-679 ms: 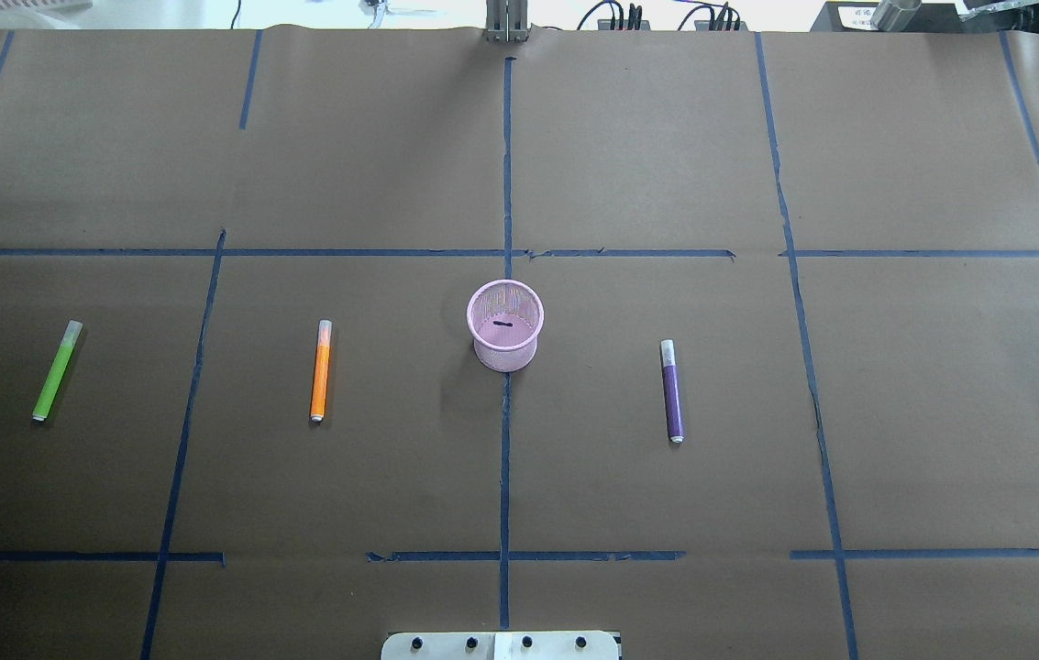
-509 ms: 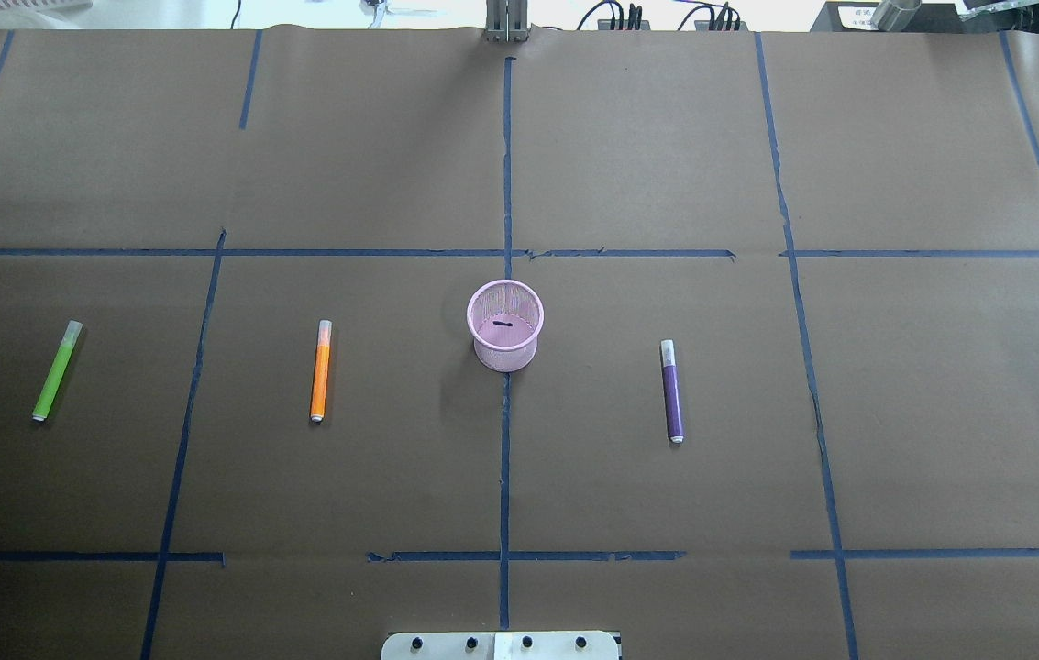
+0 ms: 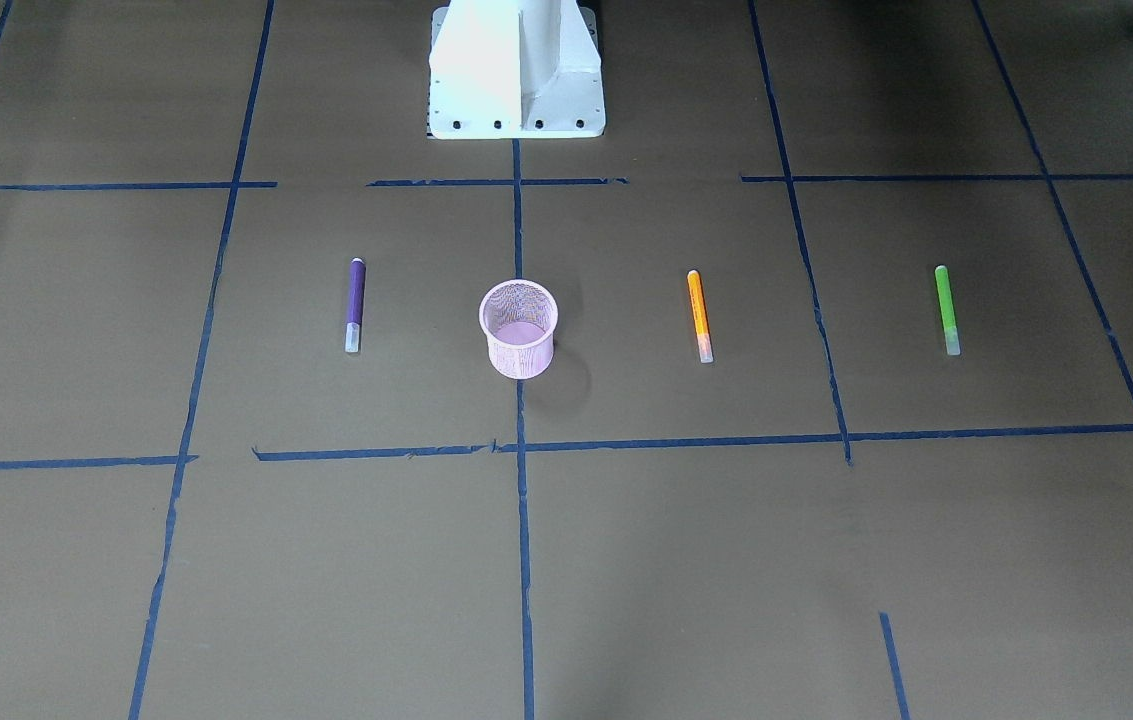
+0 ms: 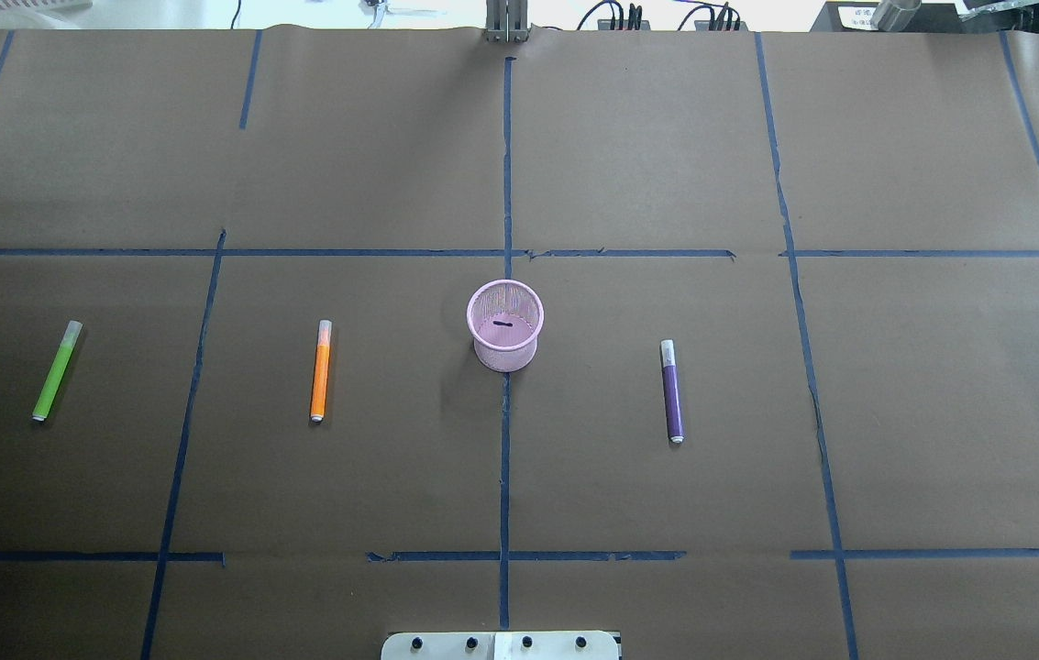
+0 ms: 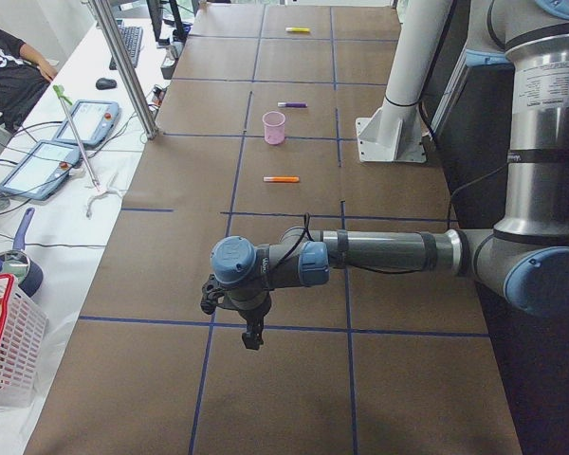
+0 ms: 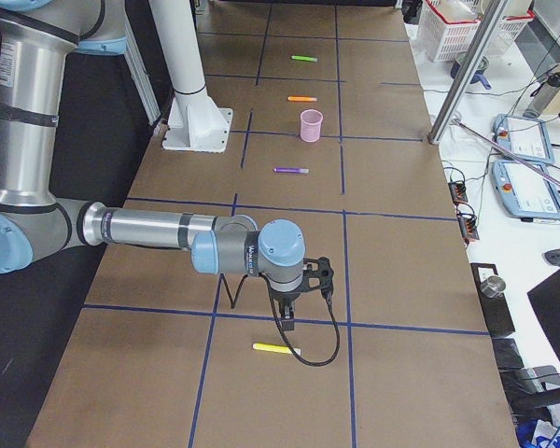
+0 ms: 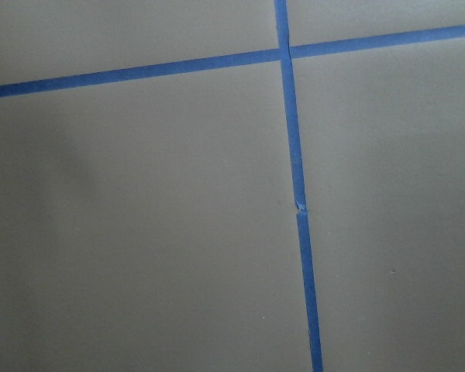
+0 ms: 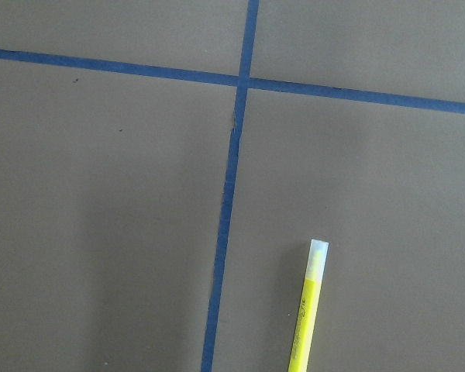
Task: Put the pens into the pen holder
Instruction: 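Move the left gripper toward the green marker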
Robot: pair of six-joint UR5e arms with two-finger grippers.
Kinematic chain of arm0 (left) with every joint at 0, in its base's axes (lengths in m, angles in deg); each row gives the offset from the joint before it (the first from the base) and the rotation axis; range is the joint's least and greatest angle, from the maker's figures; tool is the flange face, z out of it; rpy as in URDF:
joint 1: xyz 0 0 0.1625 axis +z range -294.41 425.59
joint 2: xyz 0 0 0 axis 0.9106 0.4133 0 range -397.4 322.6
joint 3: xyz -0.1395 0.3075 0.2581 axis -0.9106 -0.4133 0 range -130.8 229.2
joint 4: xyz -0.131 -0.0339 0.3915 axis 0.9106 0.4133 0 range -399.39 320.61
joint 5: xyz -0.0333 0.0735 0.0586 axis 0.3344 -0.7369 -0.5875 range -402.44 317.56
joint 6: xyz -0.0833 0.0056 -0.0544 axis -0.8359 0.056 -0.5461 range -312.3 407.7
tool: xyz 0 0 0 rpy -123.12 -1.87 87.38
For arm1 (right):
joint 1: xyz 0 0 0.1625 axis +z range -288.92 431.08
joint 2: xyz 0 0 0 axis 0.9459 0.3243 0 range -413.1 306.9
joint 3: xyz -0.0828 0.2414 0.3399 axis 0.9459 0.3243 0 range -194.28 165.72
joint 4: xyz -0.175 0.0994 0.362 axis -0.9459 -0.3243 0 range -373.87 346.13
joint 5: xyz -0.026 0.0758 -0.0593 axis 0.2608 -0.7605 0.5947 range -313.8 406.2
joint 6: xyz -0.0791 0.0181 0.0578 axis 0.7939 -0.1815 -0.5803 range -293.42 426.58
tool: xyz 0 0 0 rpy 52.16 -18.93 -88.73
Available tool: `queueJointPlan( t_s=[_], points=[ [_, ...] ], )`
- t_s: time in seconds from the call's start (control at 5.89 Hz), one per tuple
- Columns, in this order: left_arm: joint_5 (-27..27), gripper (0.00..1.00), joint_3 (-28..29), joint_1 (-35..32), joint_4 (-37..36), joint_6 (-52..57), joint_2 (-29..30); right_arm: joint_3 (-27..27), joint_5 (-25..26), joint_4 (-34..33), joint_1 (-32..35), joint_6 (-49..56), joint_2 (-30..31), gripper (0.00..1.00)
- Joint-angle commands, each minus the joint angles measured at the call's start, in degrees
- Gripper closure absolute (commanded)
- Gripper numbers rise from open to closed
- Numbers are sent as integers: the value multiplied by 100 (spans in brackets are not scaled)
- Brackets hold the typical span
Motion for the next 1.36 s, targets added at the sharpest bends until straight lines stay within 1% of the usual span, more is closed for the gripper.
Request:
queueJointPlan(
  t_s=[0.0,0.17,0.34,0.51,0.85,1.02,1.19],
  points=[
    [0,0,-253,9,4,-15,14,30,13,1,-9,28,-10,0],
    [-9,0,-368,131,22,-7,145,39,4,-8,-9,55,8,0],
    [0,0,-569,419,13,-42,181,82,4,-8,-26,81,43,0],
    [-9,0,-589,848,30,-851,416,126,13,-17,-79,90,52,0],
    [-44,0,-572,1929,39,-2049,1022,564,74,18,-210,81,35,0],
    [-53,0,-484,2142,48,-2142,1173,940,205,210,-333,46,-18,0],
    [-53,0,-344,2171,327,-2151,1192,1484,215,908,-525,-24,-123,0]
  ],
)
